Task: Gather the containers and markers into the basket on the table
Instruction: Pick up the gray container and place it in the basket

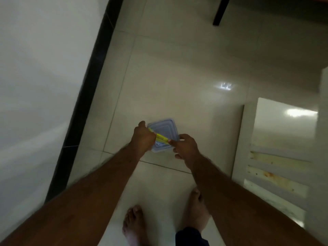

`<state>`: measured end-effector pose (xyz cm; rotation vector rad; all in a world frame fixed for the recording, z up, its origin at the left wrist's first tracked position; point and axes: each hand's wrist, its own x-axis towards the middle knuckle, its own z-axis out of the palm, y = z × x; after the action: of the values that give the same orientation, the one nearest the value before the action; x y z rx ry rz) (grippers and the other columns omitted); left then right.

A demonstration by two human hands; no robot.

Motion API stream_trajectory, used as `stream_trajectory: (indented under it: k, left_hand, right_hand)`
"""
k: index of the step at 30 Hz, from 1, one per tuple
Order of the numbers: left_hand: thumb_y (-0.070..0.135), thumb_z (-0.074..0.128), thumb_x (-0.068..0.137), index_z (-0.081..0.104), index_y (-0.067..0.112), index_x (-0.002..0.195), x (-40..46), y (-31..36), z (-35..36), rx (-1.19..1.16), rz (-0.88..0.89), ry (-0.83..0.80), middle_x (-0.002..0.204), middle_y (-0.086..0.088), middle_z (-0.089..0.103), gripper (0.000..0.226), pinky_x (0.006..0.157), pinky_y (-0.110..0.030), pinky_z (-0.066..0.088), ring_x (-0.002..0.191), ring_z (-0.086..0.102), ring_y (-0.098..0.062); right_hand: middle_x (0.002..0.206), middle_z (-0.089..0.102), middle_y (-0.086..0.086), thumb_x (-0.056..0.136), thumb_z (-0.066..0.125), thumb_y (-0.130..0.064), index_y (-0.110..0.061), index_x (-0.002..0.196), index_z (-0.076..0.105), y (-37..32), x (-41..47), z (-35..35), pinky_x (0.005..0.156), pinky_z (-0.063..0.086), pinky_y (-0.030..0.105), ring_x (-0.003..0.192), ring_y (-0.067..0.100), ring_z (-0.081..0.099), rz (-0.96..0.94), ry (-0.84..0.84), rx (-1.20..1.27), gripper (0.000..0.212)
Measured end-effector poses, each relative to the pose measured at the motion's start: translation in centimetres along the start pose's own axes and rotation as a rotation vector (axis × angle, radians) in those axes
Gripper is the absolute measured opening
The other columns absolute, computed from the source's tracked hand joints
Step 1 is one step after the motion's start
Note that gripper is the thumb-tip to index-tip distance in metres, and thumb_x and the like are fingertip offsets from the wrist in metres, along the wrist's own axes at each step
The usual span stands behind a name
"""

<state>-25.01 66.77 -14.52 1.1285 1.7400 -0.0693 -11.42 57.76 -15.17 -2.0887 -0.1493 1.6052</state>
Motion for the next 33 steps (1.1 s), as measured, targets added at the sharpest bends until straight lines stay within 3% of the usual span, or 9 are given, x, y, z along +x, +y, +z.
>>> stream_trajectory:
  k: [4, 7, 11, 15, 21, 29, 33]
  left_hand:
    - [0.012, 0.060, 0.088, 0.045, 0.012, 0.140, -8.1, 6.7, -5.0, -0.053, 0.110, 0.019, 0.131, -0.020, 0.051, 0.054, 0.076, -0.056, 0.059, 0.108, 0.059, -0.040]
    - [0.012, 0.063, 0.090, 0.049, 0.016, 0.136, -16.0, 13.1, -9.8, -0.135, 0.180, 0.023, 0.122, -0.012, 0.056, 0.048, 0.072, -0.051, 0.061, 0.089, 0.061, -0.025]
    - [0.020, 0.069, 0.088, 0.054, 0.019, 0.131, -26.5, 20.4, -16.1, -0.141, 0.356, 0.069, 0.114, -0.001, 0.059, 0.045, 0.082, -0.049, 0.059, 0.099, 0.062, -0.023]
    - [0.026, 0.067, 0.092, 0.052, 0.019, 0.132, -36.8, 26.4, -21.4, -0.182, 0.477, 0.036, 0.116, 0.001, 0.056, 0.043, 0.068, -0.039, 0.062, 0.096, 0.065, -0.023]
    - [0.038, 0.066, 0.090, 0.053, 0.021, 0.129, -49.5, 32.9, -27.4, -0.141, 0.689, 0.037, 0.118, -0.001, 0.060, 0.044, 0.081, -0.048, 0.060, 0.100, 0.067, -0.025]
    - [0.041, 0.062, 0.093, 0.054, 0.019, 0.125, -60.5, 37.2, -31.6, -0.211, 0.837, -0.053, 0.108, -0.001, 0.064, 0.040, 0.072, -0.045, 0.062, 0.078, 0.072, -0.021]
    - [0.040, 0.059, 0.095, 0.053, 0.015, 0.123, -63.4, 38.8, -32.6, -0.239, 0.889, -0.089, 0.108, -0.001, 0.064, 0.038, 0.065, -0.033, 0.062, 0.077, 0.072, -0.020]
  right_hand:
    - [0.084, 0.063, 0.012, 0.076, 0.083, -0.019, -0.015, 0.109, 0.060, -6.7, -8.3, -3.4, 0.055, 0.049, 0.032, 0.061, 0.022, 0.056, -0.133, 0.050, 0.057, 0.040]
    - [0.083, 0.066, 0.007, 0.076, 0.084, -0.020, -0.018, 0.107, 0.061, -12.8, -16.8, -7.1, 0.060, 0.050, 0.036, 0.062, 0.022, 0.057, -0.261, 0.080, 0.054, 0.039]
    - [0.083, 0.069, 0.001, 0.076, 0.084, -0.023, -0.019, 0.112, 0.061, -19.9, -28.7, -11.6, 0.061, 0.053, 0.035, 0.065, 0.019, 0.061, -0.376, 0.103, 0.059, 0.043]
    - [0.094, 0.071, 0.004, 0.078, 0.083, -0.020, -0.017, 0.120, 0.062, -24.7, -40.1, -15.3, 0.059, 0.055, 0.027, 0.072, 0.015, 0.066, -0.460, 0.086, 0.139, 0.047]
    - [0.104, 0.069, 0.008, 0.081, 0.080, -0.019, -0.016, 0.125, 0.060, -28.8, -53.9, -19.5, 0.061, 0.056, 0.028, 0.074, 0.016, 0.067, -0.611, 0.146, 0.241, 0.049]
    - [0.091, 0.064, 0.007, 0.077, 0.082, -0.010, -0.012, 0.122, 0.061, -31.4, -65.6, -23.8, 0.067, 0.054, 0.034, 0.069, 0.017, 0.061, -0.716, 0.158, 0.366, 0.050]
    - [0.093, 0.065, 0.008, 0.073, 0.084, -0.009, -0.013, 0.121, 0.063, -32.1, -68.8, -25.3, 0.067, 0.057, 0.036, 0.070, 0.017, 0.063, -0.780, 0.195, 0.399, 0.052]
